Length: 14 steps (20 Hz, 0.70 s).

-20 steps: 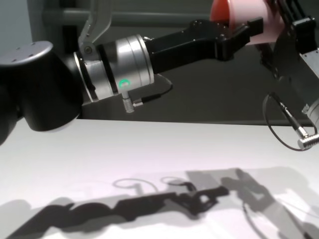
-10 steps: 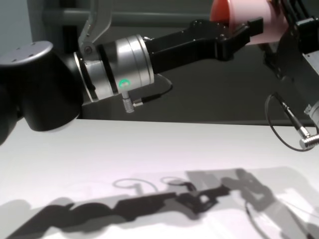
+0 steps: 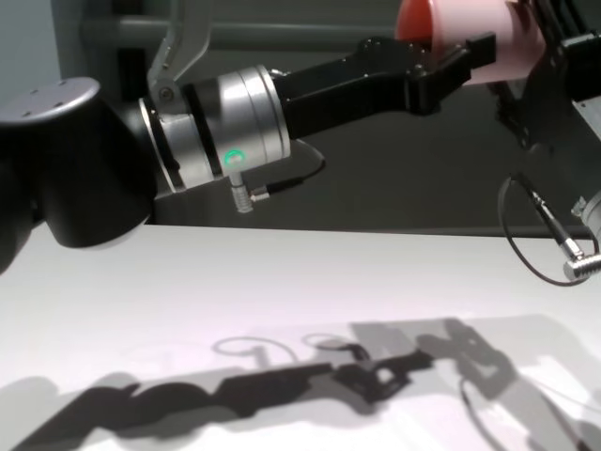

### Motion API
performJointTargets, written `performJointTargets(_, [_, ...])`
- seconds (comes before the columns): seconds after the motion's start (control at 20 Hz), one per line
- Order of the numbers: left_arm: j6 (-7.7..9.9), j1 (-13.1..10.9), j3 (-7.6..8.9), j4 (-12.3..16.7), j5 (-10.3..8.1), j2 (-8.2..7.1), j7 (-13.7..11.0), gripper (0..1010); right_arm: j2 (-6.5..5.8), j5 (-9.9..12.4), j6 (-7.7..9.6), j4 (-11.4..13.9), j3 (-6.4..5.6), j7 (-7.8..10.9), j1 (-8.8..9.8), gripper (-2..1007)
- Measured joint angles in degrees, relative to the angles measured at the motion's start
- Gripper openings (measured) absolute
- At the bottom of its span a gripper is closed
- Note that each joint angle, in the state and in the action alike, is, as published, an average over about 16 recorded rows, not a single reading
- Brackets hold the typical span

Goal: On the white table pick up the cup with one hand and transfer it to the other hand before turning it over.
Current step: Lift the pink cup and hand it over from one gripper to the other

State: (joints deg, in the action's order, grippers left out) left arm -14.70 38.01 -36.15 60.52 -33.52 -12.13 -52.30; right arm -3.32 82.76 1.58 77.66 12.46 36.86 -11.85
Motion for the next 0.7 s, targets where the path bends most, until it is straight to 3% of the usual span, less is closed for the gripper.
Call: performJointTargets(0.7, [0.00, 0.00, 0.00, 0.00, 0.00, 0.00, 0.00, 48, 0.14, 4.36, 0.56, -1.84, 0.81, 1.95, -0.92, 1002])
